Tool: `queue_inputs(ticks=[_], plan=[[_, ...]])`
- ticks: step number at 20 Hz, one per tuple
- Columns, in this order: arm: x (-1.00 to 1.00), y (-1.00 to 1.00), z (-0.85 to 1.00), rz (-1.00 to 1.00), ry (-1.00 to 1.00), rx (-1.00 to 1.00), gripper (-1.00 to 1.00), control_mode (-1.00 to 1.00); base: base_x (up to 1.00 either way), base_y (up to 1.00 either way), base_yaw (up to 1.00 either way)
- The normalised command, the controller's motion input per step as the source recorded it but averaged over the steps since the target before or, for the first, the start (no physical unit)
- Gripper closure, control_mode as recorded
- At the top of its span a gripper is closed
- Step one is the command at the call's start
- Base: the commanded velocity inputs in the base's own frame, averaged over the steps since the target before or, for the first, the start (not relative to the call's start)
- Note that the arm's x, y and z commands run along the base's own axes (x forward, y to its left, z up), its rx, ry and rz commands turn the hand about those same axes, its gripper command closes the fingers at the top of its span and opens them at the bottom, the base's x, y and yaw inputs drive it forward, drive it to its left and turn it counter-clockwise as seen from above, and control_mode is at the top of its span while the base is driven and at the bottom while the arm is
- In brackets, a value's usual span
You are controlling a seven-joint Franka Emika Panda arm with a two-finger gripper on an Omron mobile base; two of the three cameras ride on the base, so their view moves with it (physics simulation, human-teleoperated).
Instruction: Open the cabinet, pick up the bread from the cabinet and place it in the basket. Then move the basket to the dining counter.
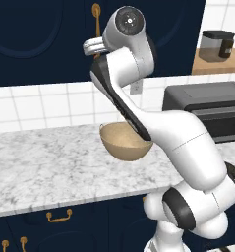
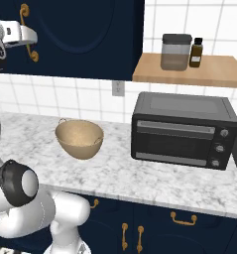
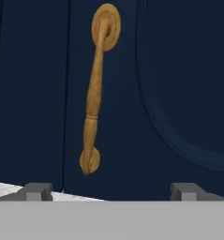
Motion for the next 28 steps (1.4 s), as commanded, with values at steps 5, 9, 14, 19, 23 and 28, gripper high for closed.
queue_inputs(ticks=[5,9,14,19,23,28], plan=[[0.47,0.13,0.00,-0.03,0.00,-0.01,-1.00,-1.00,0.00,0.00,0.00],[0.37,0.09,0.00,-0.02,0.00,0.00,-1.00,-1.00,0.00,0.00,0.00],[0.36,0.15,0.00,-0.01,0.00,-0.01,-1.00,-1.00,0.00,0.00,0.00],[0.38,0.15,0.00,0.00,0.00,-0.02,-1.00,-1.00,0.00,0.00,0.00],[0.53,0.09,0.00,0.00,0.00,0.00,-1.00,-1.00,0.00,0.00,0.00],[0.36,-0.07,0.00,0.00,0.00,0.00,1.00,-1.00,0.00,0.00,0.00]])
